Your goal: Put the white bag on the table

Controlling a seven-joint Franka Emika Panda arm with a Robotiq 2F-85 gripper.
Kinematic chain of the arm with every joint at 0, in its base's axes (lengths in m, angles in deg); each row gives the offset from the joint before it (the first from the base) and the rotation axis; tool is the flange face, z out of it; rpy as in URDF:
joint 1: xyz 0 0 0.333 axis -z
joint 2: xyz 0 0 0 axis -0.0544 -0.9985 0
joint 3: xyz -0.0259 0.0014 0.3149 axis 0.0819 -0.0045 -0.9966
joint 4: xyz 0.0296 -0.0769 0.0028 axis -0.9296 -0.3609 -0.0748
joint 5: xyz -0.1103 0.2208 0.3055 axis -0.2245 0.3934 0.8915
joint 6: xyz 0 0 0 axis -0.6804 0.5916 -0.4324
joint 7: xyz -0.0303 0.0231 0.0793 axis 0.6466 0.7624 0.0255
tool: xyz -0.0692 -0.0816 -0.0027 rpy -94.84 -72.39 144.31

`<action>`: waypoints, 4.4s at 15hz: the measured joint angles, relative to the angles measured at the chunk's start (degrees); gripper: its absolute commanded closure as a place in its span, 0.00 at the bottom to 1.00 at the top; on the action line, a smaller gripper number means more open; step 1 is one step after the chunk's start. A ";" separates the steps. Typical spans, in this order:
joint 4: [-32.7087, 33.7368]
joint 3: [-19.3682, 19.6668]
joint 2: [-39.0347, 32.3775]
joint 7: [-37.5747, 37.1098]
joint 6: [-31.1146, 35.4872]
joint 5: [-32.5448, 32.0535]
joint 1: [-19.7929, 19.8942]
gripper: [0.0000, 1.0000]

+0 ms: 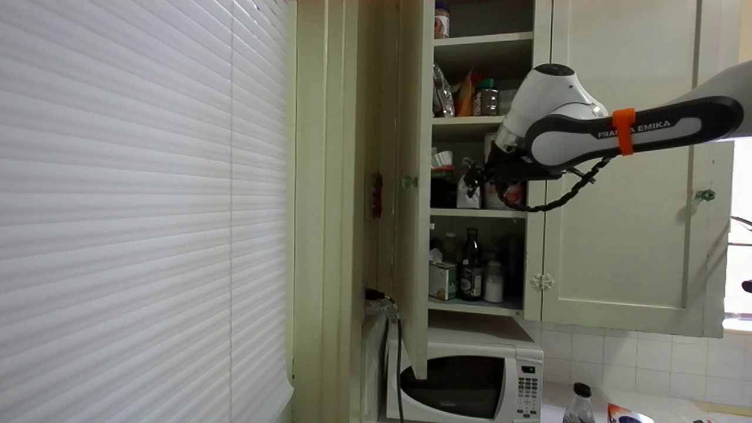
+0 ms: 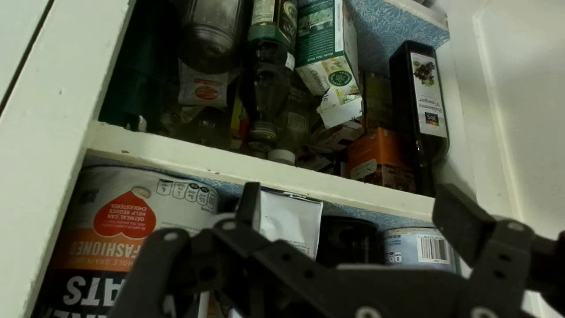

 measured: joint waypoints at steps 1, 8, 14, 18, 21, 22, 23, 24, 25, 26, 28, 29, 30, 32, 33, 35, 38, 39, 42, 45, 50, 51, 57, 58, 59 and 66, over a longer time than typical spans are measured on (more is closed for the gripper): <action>0.18 0.46 -0.08 0.09 0.09 0.00 -0.39 0.00; 10.99 3.16 -6.59 0.56 7.27 -10.26 -0.07 0.00; 19.61 4.15 -14.60 -3.58 10.42 -23.22 -0.43 0.00; 23.76 4.86 -18.77 -8.09 10.71 -29.58 -1.19 0.15; 26.09 5.67 -20.86 -11.11 10.71 -33.43 -1.64 0.36; 26.65 5.88 -21.34 -11.83 10.71 -34.36 -1.69 0.47; 27.01 6.03 -21.67 -12.49 10.71 -35.06 -1.70 0.54; 27.37 6.15 -21.96 -12.91 10.71 -35.47 -1.70 0.63; 27.67 6.21 -22.17 -13.17 10.71 -35.57 -1.70 0.69; 27.87 6.22 -22.28 -13.38 10.71 -35.57 -1.70 0.77; 28.15 6.22 -22.29 -13.65 10.71 -35.57 -1.72 0.92; 28.26 6.21 -22.29 -13.77 10.70 -35.57 -1.74 0.98; 28.28 6.21 -22.29 -13.94 10.69 -35.57 -1.79 0.99; 28.31 6.18 -22.28 -14.30 10.41 -35.57 -1.92 0.97; 28.32 6.17 -22.25 -14.37 10.06 -35.57 -2.03 0.99; 28.33 6.17 -22.10 -14.56 9.11 -35.57 -2.28 0.98; 28.35 5.46 -21.41 -14.48 6.92 -33.64 -2.43 0.98; 28.34 4.91 -20.90 -13.89 6.12 -31.58 -2.39 0.98; 28.26 2.80 -18.67 -10.64 3.27 -23.88 -2.27 0.98; 28.12 0.08 -16.27 -6.30 2.59 -13.41 -1.60 0.98; 26.43 -3.21 -12.47 2.74 2.08 4.55 0.65 0.98; 25.28 -3.52 -11.68 4.76 2.08 7.95 1.25 0.98; 11.67 -3.84 -5.03 18.06 2.14 27.41 5.22 0.98; 9.07 -3.80 -3.75 20.81 2.14 30.78 5.67 0.98; 6.31 -3.72 -2.33 23.72 2.14 34.25 6.03 0.98; -8.82 -2.39 5.48 31.92 2.00 42.61 6.53 0.90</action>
